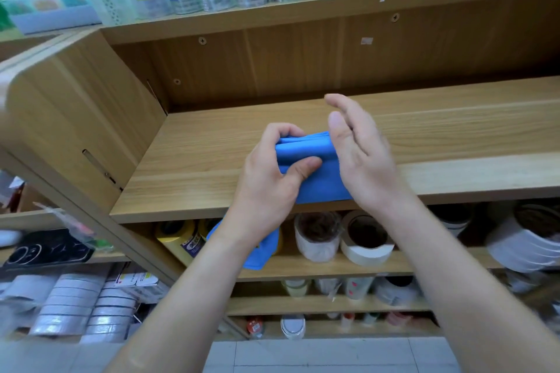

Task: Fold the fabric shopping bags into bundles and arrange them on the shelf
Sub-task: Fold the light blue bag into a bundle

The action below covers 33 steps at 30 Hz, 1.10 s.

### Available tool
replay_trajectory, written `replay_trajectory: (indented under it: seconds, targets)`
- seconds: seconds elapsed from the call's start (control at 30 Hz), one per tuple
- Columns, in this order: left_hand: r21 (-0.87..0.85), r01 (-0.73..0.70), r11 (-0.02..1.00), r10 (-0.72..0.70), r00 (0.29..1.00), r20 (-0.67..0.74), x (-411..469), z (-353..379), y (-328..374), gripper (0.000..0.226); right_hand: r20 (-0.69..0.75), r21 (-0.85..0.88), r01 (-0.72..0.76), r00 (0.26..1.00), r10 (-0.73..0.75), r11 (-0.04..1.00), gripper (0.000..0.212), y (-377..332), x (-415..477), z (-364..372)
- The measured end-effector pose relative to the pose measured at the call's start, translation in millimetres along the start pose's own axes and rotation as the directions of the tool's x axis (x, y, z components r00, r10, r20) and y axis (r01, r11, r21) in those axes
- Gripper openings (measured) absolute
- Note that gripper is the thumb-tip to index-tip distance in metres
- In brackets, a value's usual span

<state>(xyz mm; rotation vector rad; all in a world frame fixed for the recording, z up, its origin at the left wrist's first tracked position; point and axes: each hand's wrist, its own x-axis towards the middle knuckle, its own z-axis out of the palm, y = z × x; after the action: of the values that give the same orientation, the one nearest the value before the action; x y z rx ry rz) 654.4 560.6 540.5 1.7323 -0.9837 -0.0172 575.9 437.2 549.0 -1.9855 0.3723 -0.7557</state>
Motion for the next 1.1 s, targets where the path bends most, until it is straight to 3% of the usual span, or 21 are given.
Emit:
replay_trajectory:
  seconds: [0.07, 0.1, 0.2, 0.27, 0.33, 0.37, 0.43, 0.57, 0.63, 0.67, 0.73, 0.8, 0.83, 0.9, 1.0, 1.1]
  targets:
    - [0.038, -0.032, 0.999, 0.031, 0.999, 0.039, -1, -3, 1, 0.026, 0.255, -0.183, 0.034, 0.967, 0.014, 0.982, 0.068, -7, 0, -24]
    - [0.071, -0.064, 0.995, 0.059, 0.996, 0.069, -2, -5, 2, 0.027, 0.356, -0.333, 0.108, 0.934, 0.019, 0.937, 0.069, -12, 2, -34]
    - [0.139, -0.145, 0.98, 0.119, 0.976, 0.181, -5, -4, 10, 0.035, 0.524, -0.625, 0.362, 0.851, 0.028, 0.692, 0.031, -31, 8, -53]
    - [0.243, -0.193, 0.951, 0.136, 0.964, 0.23, -8, -8, 9, 0.052, 0.556, -0.643, 0.428, 0.831, 0.003, 0.635, 0.034, -39, 10, -61]
    - [0.379, -0.162, 0.911, 0.075, 0.969, 0.235, -14, -19, 4, 0.074, 0.544, -0.593, 0.406, 0.839, -0.026, 0.695, 0.031, -37, 9, -70]
    - [0.421, -0.125, 0.899, 0.038, 0.977, 0.208, -17, -26, 2, 0.075, 0.531, -0.562, 0.388, 0.847, -0.042, 0.731, 0.03, -33, 9, -74]
    - [0.424, -0.063, 0.903, -0.017, 0.983, 0.182, -21, -44, 0, 0.054, 0.495, -0.512, 0.372, 0.864, -0.088, 0.774, 0.029, -24, 9, -80]
    - [0.124, 0.103, 0.987, -0.127, 0.971, 0.201, -28, -79, -1, 0.016, 0.415, -0.496, 0.325, 0.903, -0.109, 0.805, 0.021, -10, 11, -91]
    - [-0.032, 0.153, 0.988, -0.148, 0.982, 0.118, -26, -91, -4, 0.011, 0.405, -0.435, 0.28, 0.91, -0.092, 0.856, 0.023, -8, 11, -95]
    - [-0.148, 0.185, 0.972, -0.175, 0.981, 0.082, -26, -94, -4, 0.019, 0.402, -0.389, 0.264, 0.911, -0.096, 0.883, 0.022, -7, 10, -94]
    - [-0.511, 0.265, 0.818, -0.28, 0.959, 0.048, -25, -91, -5, 0.028, 0.396, -0.309, 0.251, 0.911, -0.116, 0.917, 0.021, -8, 10, -91]
    - [-0.788, 0.262, 0.557, -0.386, 0.922, 0.033, -24, -85, 0, 0.027, 0.387, -0.273, 0.248, 0.913, -0.13, 0.929, 0.024, -6, 9, -89]
    - [-0.853, 0.245, 0.461, -0.429, 0.903, 0.027, -24, -83, 1, 0.026, 0.382, -0.266, 0.243, 0.915, -0.129, 0.933, 0.025, -5, 7, -88]
    - [-0.895, 0.239, 0.376, -0.512, 0.859, 0.015, -23, -84, -6, 0.021, 0.384, -0.265, 0.229, 0.916, -0.115, 0.937, 0.028, -2, 3, -86]
    - [-0.812, 0.365, 0.455, -0.619, 0.785, 0.007, -24, -85, -23, 0.016, 0.415, -0.293, 0.245, 0.903, -0.108, 0.924, 0.035, 4, 0, -79]
    - [-0.466, 0.505, 0.726, -0.605, 0.792, -0.083, -25, -80, -32, 0.017, 0.43, -0.342, 0.26, 0.898, -0.096, 0.903, 0.031, 3, 3, -77]
